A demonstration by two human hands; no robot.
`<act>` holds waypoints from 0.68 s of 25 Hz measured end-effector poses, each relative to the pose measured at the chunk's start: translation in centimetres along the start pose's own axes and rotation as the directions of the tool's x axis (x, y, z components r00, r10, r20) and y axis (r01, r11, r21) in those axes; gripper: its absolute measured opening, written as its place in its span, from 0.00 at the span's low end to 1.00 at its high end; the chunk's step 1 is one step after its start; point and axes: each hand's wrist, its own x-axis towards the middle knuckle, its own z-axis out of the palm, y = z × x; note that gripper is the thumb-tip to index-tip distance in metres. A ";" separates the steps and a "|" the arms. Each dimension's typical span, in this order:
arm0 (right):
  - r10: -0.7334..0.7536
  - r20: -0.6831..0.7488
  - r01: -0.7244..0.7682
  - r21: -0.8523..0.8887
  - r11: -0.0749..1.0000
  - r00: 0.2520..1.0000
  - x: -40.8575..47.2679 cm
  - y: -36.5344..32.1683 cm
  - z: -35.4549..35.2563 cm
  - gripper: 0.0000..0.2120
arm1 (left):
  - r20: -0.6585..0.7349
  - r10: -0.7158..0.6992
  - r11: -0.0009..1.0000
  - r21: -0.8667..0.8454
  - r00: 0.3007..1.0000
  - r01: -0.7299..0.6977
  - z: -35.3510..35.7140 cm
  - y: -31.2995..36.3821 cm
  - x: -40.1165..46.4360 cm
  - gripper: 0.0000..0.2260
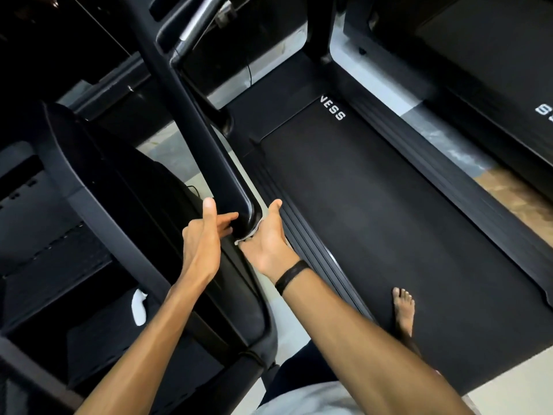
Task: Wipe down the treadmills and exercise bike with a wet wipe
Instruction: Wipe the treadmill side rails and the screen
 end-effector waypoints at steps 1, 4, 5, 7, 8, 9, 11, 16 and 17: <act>-0.031 -0.011 0.031 0.001 1.000 0.999 -0.2 0.7 0.2 0.55 | 0.009 0.004 1.000 0.003 1.000 -0.004 -0.1 0.0 0.0 0.36; -0.019 0.027 0.019 0.023 1.000 0.999 -0.5 -0.4 0.4 0.57 | 0.020 0.020 0.999 0.041 1.000 -0.021 0.0 0.2 0.5 0.38; -0.003 0.028 0.004 -0.022 1.000 1.000 -0.4 -1.2 0.3 0.53 | 0.013 0.024 0.999 0.044 1.000 -0.025 0.0 0.2 0.9 0.37; 0.008 0.035 -0.004 -0.123 0.992 0.999 -0.2 -2.3 0.1 0.49 | -0.025 0.030 0.999 0.042 0.999 -0.029 0.0 0.5 1.6 0.32; -0.019 0.038 0.026 -0.208 0.978 0.999 -0.3 -2.2 0.1 0.50 | -0.064 0.051 0.996 0.073 0.997 -0.046 0.0 0.6 2.1 0.28; -0.083 0.040 0.091 -0.321 0.943 0.996 -0.6 -1.5 -0.1 0.55 | -0.107 0.094 0.988 0.133 0.990 -0.079 0.1 0.7 2.8 0.23; -0.174 0.150 0.227 -0.526 0.820 0.973 -1.6 0.6 -0.4 0.60 | -0.208 0.178 0.959 0.257 0.962 -0.122 0.7 1.3 4.8 0.15; -0.182 0.181 0.256 -0.600 0.758 0.966 1.4 -3.5 -1.5 0.37 | -0.256 0.182 0.943 0.318 0.949 -0.095 2.8 2.6 11.6 0.22; -0.165 0.186 0.246 -0.631 0.736 0.969 1.6 -4.2 -1.6 0.36 | -0.246 0.156 0.947 0.311 0.957 -0.074 3.3 2.8 12.9 0.24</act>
